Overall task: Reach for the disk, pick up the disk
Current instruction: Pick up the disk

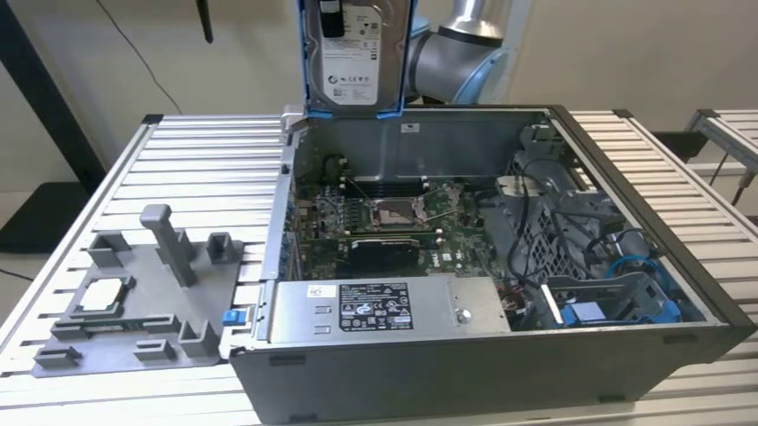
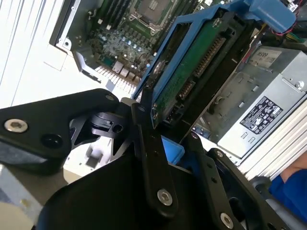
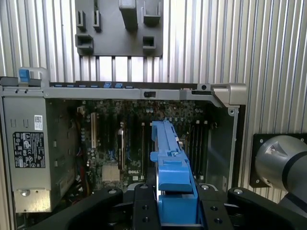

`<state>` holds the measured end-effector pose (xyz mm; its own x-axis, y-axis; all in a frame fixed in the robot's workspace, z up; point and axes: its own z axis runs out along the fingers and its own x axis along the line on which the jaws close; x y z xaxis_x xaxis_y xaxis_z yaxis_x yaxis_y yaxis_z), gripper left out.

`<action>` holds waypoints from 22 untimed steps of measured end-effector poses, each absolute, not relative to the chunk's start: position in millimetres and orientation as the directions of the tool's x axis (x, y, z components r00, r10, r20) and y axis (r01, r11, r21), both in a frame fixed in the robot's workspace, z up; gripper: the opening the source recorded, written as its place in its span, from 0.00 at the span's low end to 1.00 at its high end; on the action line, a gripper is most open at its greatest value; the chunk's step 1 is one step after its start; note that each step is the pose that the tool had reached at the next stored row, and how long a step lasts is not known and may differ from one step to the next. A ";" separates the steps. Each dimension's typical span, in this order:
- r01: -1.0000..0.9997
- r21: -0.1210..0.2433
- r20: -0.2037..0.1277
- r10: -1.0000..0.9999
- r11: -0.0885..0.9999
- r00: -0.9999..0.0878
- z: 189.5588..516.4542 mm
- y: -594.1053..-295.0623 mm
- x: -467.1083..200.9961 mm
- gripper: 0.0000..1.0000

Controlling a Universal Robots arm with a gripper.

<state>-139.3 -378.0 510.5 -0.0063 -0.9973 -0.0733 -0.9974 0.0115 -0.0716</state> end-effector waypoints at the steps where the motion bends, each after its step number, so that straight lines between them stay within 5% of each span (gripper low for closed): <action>1: -0.997 -0.072 -0.073 -0.997 0.012 -0.006 510.3 -378.1 -138.1 0.00; 22: -0.997 -0.072 -0.073 -0.997 0.012 -0.007 507.8 -378.1 -78.7 0.00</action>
<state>-78.7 -378.1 507.8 -0.0065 -0.9973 -0.0734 -0.9974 0.0118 -0.0716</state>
